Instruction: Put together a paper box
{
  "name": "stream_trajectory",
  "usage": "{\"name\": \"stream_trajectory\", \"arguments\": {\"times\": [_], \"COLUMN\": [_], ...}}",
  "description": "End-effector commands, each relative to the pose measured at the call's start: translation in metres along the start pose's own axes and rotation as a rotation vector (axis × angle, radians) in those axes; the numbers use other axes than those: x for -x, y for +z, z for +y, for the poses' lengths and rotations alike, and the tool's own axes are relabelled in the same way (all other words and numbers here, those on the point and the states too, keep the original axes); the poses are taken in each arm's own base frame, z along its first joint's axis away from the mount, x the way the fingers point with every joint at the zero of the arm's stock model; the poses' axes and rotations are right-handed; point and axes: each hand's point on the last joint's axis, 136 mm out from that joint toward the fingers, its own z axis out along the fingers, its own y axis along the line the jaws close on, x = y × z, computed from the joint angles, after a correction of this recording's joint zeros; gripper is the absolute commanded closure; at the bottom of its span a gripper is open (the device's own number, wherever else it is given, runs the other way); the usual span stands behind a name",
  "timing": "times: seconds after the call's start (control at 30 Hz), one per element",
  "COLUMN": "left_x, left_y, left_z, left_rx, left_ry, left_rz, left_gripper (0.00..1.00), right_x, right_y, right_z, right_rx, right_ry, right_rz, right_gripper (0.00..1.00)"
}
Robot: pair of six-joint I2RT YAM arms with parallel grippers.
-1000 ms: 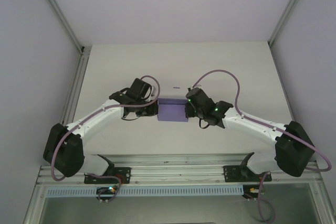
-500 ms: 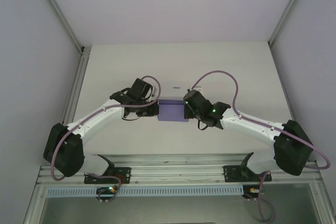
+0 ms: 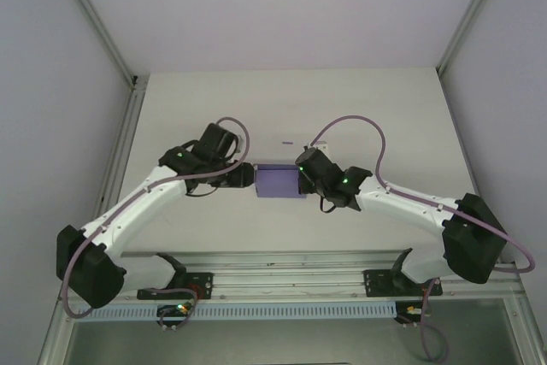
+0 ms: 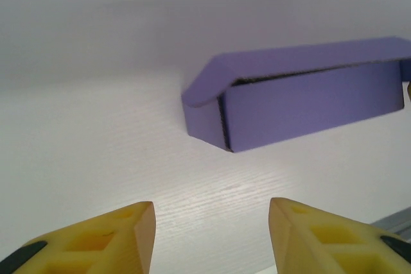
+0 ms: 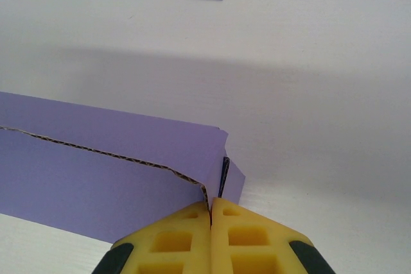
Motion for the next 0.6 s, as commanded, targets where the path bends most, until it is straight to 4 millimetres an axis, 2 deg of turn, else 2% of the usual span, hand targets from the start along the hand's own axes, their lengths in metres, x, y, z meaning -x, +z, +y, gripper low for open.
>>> {"name": "stream_trajectory", "arguments": {"times": [0.0, 0.1, 0.17, 0.33, 0.5, 0.57], "left_x": [0.007, 0.014, 0.022, 0.03, 0.033, 0.034], "left_y": [0.007, 0.02, 0.025, 0.03, 0.039, 0.043], "left_z": [0.006, -0.008, -0.01, -0.016, -0.003, -0.004], "left_rx": [-0.005, -0.075, -0.08, -0.076, 0.008, 0.004], "left_ry": [0.069, 0.189, 0.226, 0.296, 0.325, 0.337], "left_rz": [0.02, 0.019, -0.001, -0.031, -0.022, -0.016], "left_gripper": [0.54, 0.6, 0.62, 0.63, 0.64, 0.65], "right_x": [-0.041, -0.04, -0.041, -0.041, -0.041, -0.043], "right_y": [0.01, 0.009, 0.009, 0.008, 0.008, 0.009], "right_z": [-0.021, -0.02, -0.021, -0.02, -0.017, -0.017], "right_rx": [-0.09, -0.083, -0.084, -0.08, -0.064, -0.064], "right_ry": [-0.052, -0.057, -0.062, -0.069, -0.075, -0.078], "right_rz": [0.143, 0.145, 0.152, 0.154, 0.153, 0.16], "right_gripper": [1.0, 1.0, 1.0, 1.0, 1.0, 1.0]}}
